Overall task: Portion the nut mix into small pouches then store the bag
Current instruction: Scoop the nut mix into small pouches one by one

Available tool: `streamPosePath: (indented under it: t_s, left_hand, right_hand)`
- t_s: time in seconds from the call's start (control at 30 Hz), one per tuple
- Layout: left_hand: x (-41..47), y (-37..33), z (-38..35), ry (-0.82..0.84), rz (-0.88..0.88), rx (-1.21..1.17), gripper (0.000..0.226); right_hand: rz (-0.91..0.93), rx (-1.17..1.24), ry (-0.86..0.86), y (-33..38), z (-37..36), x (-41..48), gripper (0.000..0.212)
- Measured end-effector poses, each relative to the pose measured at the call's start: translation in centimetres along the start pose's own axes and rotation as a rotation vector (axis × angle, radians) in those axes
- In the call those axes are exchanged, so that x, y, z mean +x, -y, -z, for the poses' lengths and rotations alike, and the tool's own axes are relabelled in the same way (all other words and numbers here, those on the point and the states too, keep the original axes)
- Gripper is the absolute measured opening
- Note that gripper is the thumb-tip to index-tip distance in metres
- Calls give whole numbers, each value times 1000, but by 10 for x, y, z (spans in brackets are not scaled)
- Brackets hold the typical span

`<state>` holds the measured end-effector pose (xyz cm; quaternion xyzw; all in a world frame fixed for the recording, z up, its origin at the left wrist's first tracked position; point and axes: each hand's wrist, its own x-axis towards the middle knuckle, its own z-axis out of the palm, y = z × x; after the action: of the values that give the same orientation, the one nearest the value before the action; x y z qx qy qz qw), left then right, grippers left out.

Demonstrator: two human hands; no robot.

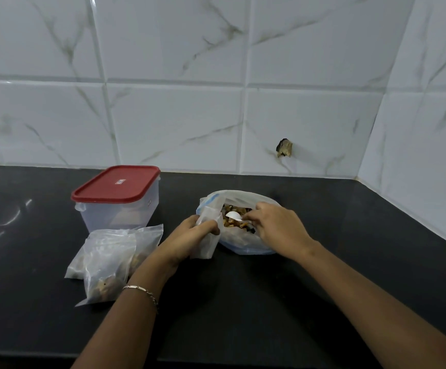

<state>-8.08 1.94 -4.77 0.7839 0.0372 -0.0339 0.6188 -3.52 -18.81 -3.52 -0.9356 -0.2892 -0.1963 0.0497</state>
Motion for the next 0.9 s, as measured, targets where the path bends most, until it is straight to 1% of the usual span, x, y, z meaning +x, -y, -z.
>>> streamPosePath:
  t_s: [0.13,0.3,0.43,0.57,0.7,0.77,0.87,0.9]
  left_hand:
    - [0,1,-1,16,30,-28,41]
    - [-2,2,-5,39,23,-23,42]
    - [-3,0,-12,66,-28,-51,38]
    - [-5,-2,-18,74,-97,-48,49]
    - [-5,-1,-22,111,-160,-46,47]
    - [-4,0,-23,129,-172,-36,47]
    - [-4,0,-22,145,-188,-40,55]
    - [-4,1,-23,147,-199,-39,52]
  right_hand:
    - [-126,174,-57,5,-5,-8,30]
    - [-342,446,-60,12,-9,-13,31]
    - [-432,627,-15,12,-9,-13,29]
    - [-500,740,23,11,-12,-12,28]
    - [-542,848,53,12,-10,-6,25]
    - [-602,951,50,12,-8,-3,24]
    - [-738,1121,37,14,-3,3,24]
    - [-783,1167,32,15,-3,5,23]
